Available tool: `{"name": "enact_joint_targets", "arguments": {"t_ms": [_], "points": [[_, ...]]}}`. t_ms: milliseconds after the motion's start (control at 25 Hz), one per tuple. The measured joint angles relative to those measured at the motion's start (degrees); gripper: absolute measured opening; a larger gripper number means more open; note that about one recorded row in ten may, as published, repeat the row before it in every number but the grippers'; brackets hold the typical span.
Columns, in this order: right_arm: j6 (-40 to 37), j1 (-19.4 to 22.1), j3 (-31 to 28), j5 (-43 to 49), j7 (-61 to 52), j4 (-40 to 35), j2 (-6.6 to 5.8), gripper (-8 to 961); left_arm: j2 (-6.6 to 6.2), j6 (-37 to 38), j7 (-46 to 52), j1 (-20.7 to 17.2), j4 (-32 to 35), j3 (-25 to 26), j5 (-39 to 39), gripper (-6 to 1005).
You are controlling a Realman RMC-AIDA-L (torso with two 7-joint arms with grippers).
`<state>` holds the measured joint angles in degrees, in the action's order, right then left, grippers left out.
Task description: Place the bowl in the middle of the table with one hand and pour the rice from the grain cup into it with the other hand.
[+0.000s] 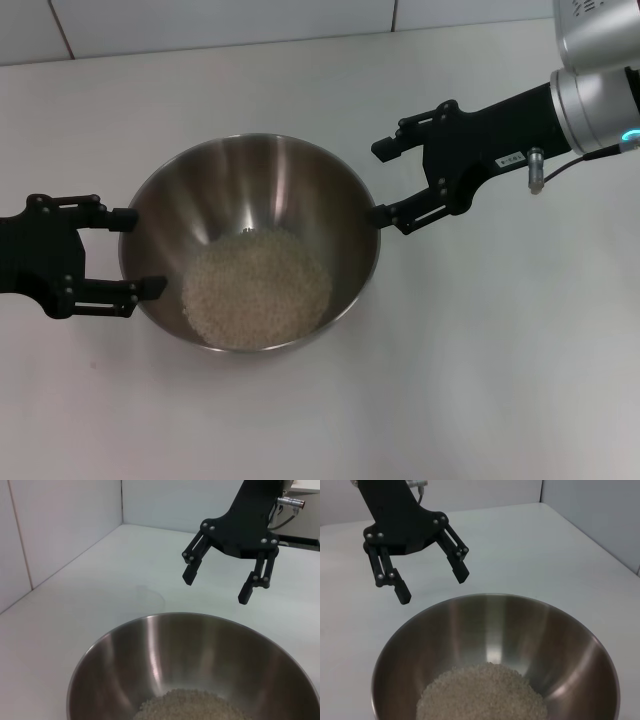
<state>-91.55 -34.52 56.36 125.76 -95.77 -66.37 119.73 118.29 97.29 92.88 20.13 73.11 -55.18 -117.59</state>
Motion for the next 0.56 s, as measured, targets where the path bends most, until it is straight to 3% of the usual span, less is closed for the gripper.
{"name": "enact_joint_targets", "arguments": {"t_ms": [560], "points": [[1.4,0.6,0.5,-1.3,0.1,0.3,0.06,827,0.09,0.0,0.0,0.0,0.0,0.0,0.0,829]]}}
